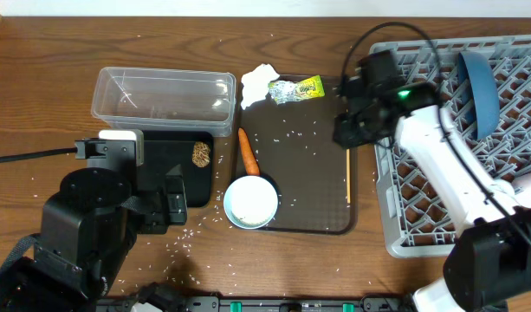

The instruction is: Sort waste into correct bins and load items into the dishwasher rack

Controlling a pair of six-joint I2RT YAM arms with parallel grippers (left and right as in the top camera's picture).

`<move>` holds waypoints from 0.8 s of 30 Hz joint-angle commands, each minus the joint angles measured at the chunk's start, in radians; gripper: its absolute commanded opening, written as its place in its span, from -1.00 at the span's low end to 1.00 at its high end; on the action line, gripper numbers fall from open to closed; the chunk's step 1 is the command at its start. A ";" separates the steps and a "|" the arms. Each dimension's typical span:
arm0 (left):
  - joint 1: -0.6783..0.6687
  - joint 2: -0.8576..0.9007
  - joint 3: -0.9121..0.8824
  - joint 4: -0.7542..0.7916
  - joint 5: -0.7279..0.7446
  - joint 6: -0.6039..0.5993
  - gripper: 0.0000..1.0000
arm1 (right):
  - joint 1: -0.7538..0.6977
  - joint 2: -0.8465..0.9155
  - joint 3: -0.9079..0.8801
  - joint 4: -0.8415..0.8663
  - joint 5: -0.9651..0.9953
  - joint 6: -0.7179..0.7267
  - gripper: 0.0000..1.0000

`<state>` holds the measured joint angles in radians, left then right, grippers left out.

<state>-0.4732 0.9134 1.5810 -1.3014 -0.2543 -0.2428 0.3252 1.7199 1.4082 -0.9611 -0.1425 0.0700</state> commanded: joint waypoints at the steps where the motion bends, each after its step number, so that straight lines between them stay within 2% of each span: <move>1: 0.003 0.000 0.007 -0.001 -0.013 -0.005 0.96 | 0.059 0.037 -0.042 0.000 0.194 0.267 -0.29; 5: 0.003 0.000 0.007 0.000 -0.013 -0.005 0.96 | 0.081 0.104 -0.081 0.010 0.325 0.413 -0.26; 10: 0.003 0.000 0.007 -0.001 -0.013 -0.005 0.95 | 0.064 0.195 -0.084 0.071 0.268 0.376 -0.22; 17: 0.003 0.000 0.007 -0.001 -0.013 -0.005 0.96 | 0.058 0.294 -0.084 0.083 0.264 0.362 -0.27; 20: 0.003 0.000 0.007 -0.001 -0.013 -0.005 0.96 | 0.059 0.331 -0.084 0.082 0.257 0.360 -0.35; 24: 0.003 0.000 0.007 -0.001 -0.013 -0.005 0.96 | 0.060 0.376 -0.084 0.092 0.203 0.344 -0.62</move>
<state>-0.4728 0.9134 1.5810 -1.3014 -0.2543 -0.2428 0.3985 2.0193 1.3369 -0.8768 0.0811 0.4152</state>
